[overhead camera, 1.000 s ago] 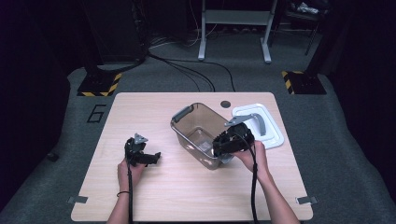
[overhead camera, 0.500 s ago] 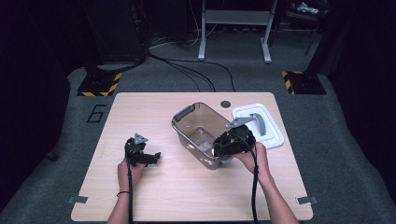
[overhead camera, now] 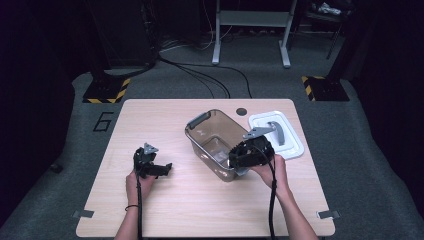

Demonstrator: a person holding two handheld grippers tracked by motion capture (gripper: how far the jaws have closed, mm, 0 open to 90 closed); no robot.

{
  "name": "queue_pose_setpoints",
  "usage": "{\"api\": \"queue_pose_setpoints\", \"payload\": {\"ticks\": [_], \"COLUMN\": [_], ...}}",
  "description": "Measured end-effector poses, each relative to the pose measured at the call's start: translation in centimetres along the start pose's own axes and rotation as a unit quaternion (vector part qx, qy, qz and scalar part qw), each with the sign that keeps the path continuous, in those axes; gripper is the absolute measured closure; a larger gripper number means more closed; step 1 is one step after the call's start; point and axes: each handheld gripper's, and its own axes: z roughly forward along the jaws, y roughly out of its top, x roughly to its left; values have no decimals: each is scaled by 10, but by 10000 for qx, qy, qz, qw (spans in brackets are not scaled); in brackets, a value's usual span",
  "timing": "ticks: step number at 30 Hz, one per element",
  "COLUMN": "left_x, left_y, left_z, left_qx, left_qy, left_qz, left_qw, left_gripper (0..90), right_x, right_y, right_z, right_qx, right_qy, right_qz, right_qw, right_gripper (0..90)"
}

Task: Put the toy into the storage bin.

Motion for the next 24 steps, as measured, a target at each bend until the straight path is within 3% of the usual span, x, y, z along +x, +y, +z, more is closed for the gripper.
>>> {"api": "queue_pose_setpoints", "payload": {"ticks": [24], "left_x": [0], "left_y": [0], "left_z": [0], "left_qx": [-13], "left_qy": [4], "left_qz": [-4], "left_qw": [10000], "left_gripper": [7], "right_x": [0], "right_y": [-1], "right_z": [0], "right_qx": [65], "right_qy": [-85], "right_qz": [7], "right_qw": [9999], "right_gripper": [195]}}
